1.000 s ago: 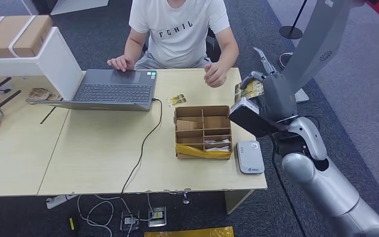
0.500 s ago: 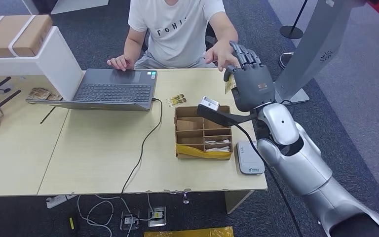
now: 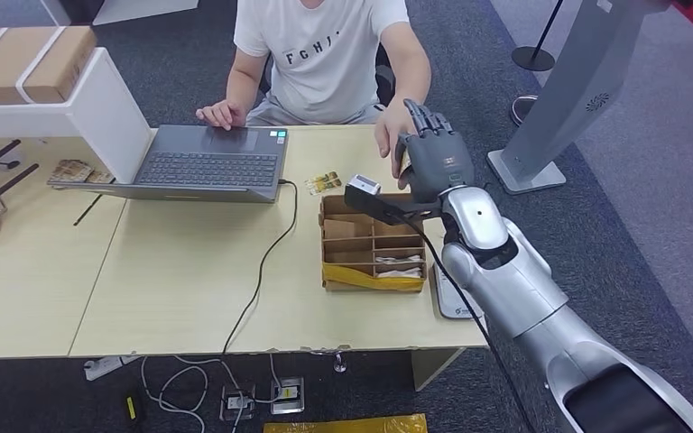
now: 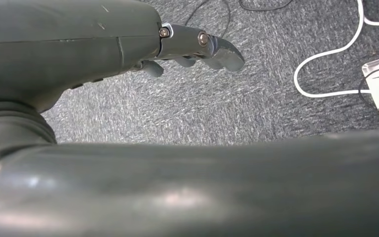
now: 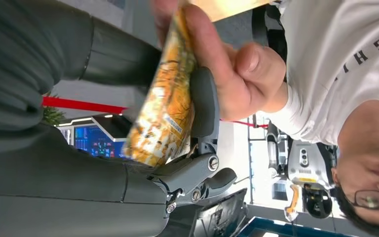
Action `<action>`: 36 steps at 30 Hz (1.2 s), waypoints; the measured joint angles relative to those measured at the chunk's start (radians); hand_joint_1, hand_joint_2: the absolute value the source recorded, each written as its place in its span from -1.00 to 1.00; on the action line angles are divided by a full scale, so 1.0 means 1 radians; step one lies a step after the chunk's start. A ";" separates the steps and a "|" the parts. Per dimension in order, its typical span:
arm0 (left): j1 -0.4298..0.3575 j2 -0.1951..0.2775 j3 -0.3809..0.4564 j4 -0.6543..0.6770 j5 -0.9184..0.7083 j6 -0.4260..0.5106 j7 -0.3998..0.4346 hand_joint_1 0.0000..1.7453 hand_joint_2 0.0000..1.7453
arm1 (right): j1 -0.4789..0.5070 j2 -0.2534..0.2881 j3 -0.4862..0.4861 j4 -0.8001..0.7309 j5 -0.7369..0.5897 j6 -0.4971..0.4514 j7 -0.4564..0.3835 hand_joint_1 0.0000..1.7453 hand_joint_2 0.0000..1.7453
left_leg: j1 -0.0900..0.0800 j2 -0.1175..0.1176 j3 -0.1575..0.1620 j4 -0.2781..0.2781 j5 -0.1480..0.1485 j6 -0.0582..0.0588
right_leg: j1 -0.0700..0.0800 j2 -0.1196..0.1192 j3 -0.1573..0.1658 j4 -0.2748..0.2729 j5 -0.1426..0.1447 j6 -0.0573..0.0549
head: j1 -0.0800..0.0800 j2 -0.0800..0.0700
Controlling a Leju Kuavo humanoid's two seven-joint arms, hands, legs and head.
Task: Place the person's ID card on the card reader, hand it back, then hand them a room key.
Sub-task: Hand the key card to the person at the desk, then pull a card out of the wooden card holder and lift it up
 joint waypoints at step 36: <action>0.009 -0.002 -0.008 0.000 0.041 0.011 0.024 -1.00 -1.00 | 0.343 -0.226 -0.210 -0.514 -0.375 -0.102 0.211 -1.00 -1.00 | 0.001 0.003 0.017 0.001 0.001 -0.004 | 0.001 0.003 -0.001 0.000 0.003 -0.003 | 0.000 0.000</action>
